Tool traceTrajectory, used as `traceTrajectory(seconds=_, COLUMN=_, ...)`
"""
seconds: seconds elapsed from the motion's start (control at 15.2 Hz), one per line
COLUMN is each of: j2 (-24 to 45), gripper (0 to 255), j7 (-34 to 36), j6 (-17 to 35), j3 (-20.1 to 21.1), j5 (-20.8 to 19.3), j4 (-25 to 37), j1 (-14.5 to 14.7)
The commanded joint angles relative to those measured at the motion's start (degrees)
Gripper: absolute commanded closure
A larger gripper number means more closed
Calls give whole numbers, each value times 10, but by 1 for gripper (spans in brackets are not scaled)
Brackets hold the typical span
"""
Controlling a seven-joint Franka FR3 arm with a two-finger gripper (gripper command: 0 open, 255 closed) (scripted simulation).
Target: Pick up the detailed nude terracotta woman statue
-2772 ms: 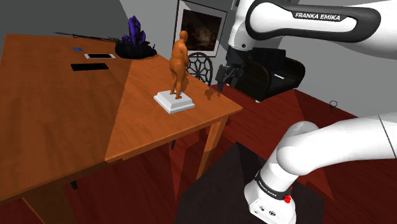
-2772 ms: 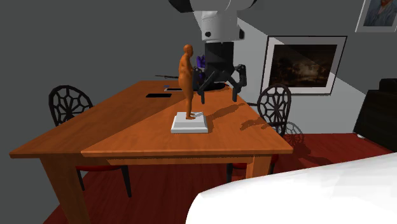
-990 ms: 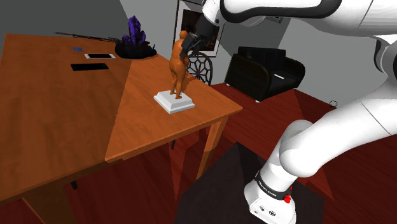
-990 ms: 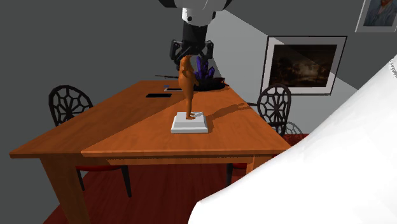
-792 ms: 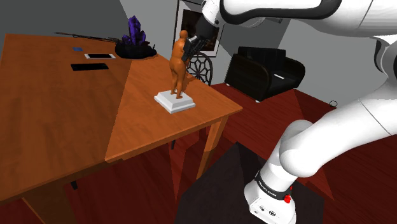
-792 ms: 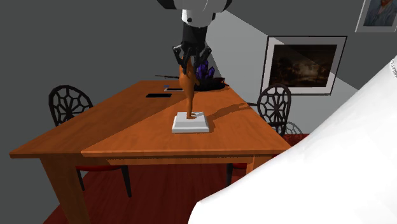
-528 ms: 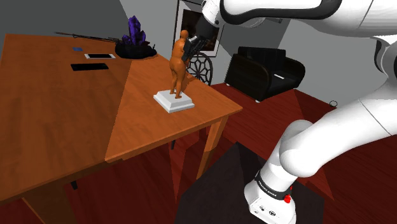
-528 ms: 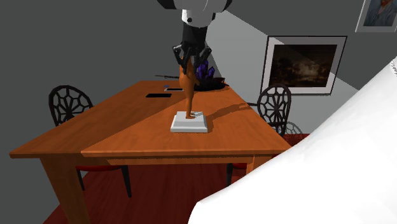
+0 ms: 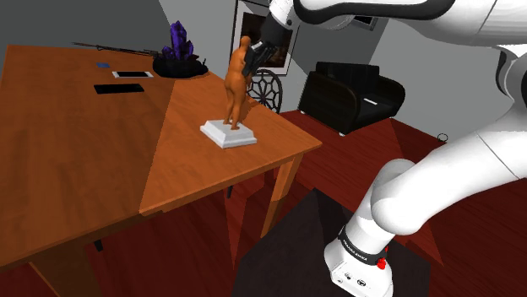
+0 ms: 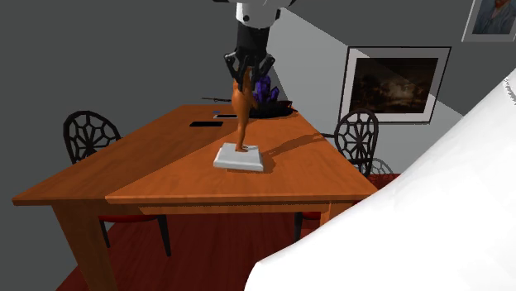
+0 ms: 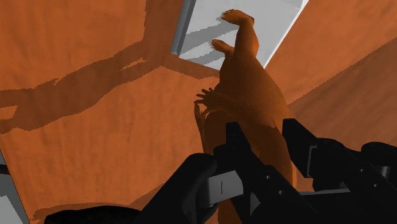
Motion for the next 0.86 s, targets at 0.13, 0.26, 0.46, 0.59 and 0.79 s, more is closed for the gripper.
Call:
traceTrajectory(seconds=0.13, j2=3, gripper=255, j7=1, j6=-30, j3=0, j5=0, j4=34, j1=0)
traceTrajectory(seconds=0.26, j2=6, gripper=255, j7=1, j6=-45, j3=0, j5=-1, j4=52, j1=0)
traceTrajectory(seconds=0.46, j2=11, gripper=255, j7=2, j6=-67, j3=-1, j5=-1, j4=80, j1=0)
traceTrajectory(seconds=0.59, j2=15, gripper=255, j7=3, j6=-82, j3=-1, j5=-1, j4=99, j1=0)
traceTrajectory(seconds=0.79, j2=18, gripper=255, j7=3, j6=-91, j3=-1, j5=-2, j4=110, j1=0)
